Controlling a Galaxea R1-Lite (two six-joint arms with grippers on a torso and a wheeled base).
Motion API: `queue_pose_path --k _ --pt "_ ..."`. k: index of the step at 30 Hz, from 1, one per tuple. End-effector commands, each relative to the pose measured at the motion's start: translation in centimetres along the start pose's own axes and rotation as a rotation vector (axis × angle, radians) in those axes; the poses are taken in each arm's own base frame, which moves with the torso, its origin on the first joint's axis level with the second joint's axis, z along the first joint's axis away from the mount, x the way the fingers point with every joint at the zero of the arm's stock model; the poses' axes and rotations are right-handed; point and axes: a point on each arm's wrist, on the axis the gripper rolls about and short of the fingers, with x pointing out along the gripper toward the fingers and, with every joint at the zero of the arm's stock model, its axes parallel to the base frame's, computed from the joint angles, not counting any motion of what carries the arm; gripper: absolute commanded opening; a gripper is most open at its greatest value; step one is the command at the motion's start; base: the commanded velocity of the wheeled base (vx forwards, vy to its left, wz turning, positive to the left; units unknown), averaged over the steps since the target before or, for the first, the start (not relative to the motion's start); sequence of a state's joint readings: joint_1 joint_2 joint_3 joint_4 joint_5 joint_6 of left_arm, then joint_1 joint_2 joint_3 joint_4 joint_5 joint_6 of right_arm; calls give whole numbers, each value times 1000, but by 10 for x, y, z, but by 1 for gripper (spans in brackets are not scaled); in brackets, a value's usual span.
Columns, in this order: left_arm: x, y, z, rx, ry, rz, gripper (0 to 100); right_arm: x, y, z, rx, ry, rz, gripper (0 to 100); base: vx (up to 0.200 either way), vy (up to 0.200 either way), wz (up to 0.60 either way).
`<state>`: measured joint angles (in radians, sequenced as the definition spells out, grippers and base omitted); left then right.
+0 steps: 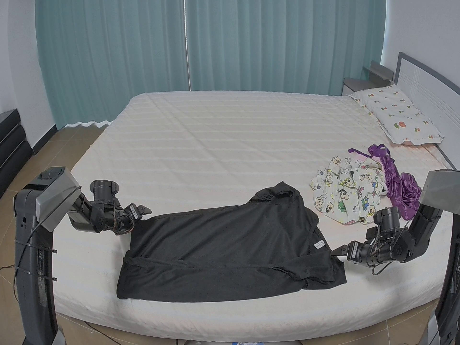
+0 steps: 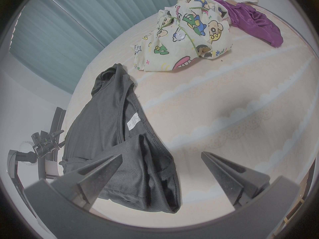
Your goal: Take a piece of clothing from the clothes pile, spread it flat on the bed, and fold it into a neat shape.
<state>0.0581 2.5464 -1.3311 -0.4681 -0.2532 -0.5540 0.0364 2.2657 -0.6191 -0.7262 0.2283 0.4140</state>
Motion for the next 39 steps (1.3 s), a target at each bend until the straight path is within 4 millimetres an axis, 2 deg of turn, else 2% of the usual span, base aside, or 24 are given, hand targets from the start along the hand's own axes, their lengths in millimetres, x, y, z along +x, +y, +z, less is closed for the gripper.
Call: queue_pose_path --k 1,4,8,10,11,13,19,22,25,30,31,34,39 --pt "1 3 1 -6 -4 4 0 0 0 1 -1 -2 2 100 0 0 0" --pt "0 3 2 -11 -13 6 0 -1 2 3 0 -11 8 100 0 0 0" --pt "-2 6 7 -12 -54 -1 0 -2 15 8 -9 -38 34 100 0 0 0" --pt "-5 6 8 -19 -93 -14 0 -5 33 18 29 -90 61 100 0 0 0" --pt "-5 6 8 -19 -93 -14 0 -5 33 18 29 -90 61 100 0 0 0" --pt "-8 4 11 -26 -138 -22 0 -7 45 29 69 -141 71 100 0 0 0" --pt "-10 3 16 -23 -229 -12 0 -2 60 33 78 -180 57 100 0 0 0" --pt "-11 6 19 -25 -269 -2 0 3 74 40 55 -205 87 100 0 0 0" --pt "-11 8 19 -27 -273 0 0 15 87 52 41 -222 108 100 0 0 0" --pt "-13 12 23 -93 -292 11 0 46 103 84 39 -263 96 100 0 0 0" --pt "-13 12 23 -93 -292 11 0 46 103 84 39 -263 96 100 0 0 0" --pt "-13 12 22 -127 -291 4 0 71 111 103 34 -259 93 100 0 0 0" --pt "-12 14 16 -135 -272 11 0 105 114 111 -35 -248 79 100 0 0 0"
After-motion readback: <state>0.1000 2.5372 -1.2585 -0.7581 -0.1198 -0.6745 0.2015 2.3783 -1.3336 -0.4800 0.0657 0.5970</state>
